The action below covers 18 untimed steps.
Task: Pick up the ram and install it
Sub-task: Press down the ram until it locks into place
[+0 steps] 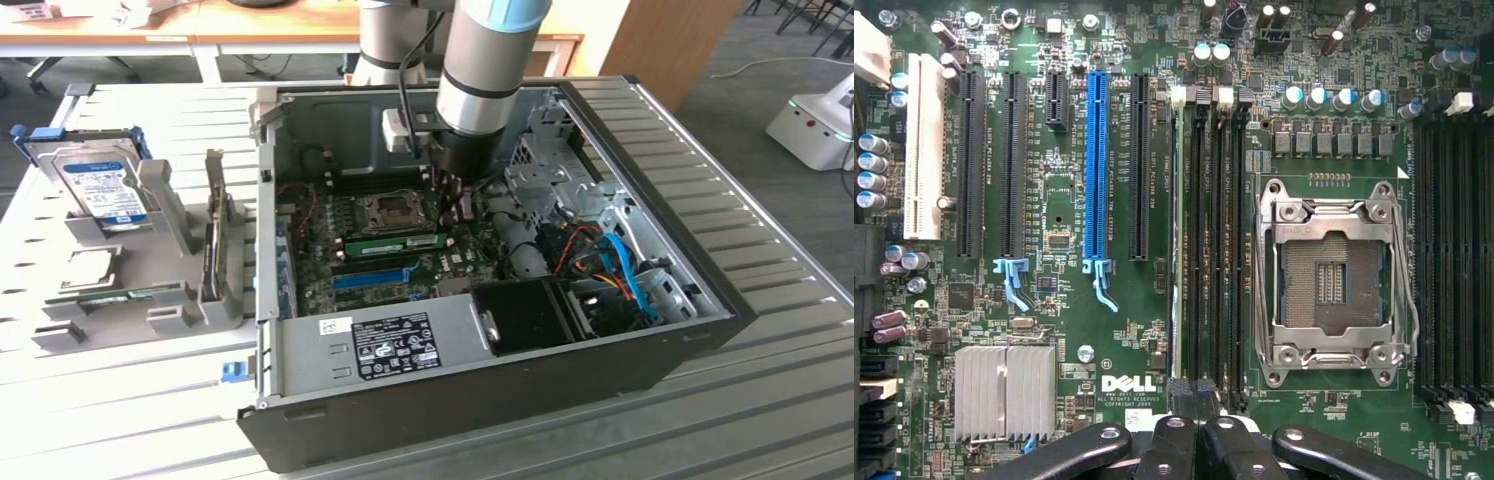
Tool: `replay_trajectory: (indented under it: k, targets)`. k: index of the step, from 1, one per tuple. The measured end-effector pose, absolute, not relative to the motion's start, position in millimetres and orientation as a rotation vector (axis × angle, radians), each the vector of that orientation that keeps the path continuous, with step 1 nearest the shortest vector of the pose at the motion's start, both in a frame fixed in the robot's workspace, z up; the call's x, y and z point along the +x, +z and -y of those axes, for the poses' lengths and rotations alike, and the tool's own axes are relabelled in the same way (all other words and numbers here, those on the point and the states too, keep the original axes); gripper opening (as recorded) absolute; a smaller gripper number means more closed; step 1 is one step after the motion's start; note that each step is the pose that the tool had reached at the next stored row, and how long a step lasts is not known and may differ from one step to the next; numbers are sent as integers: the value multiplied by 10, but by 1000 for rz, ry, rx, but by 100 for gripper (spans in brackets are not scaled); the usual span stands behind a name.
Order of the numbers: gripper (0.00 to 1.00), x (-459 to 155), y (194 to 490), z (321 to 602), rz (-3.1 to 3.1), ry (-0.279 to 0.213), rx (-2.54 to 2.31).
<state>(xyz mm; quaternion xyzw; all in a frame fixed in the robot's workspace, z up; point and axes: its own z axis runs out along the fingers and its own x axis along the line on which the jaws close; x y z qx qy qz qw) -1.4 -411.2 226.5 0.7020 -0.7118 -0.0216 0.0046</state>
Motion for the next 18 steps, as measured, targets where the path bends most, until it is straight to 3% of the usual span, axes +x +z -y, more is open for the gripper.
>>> replay_trajectory:
  k: [18]
  targets:
    - [11,-15,2245,4112,2229,-67,2199]
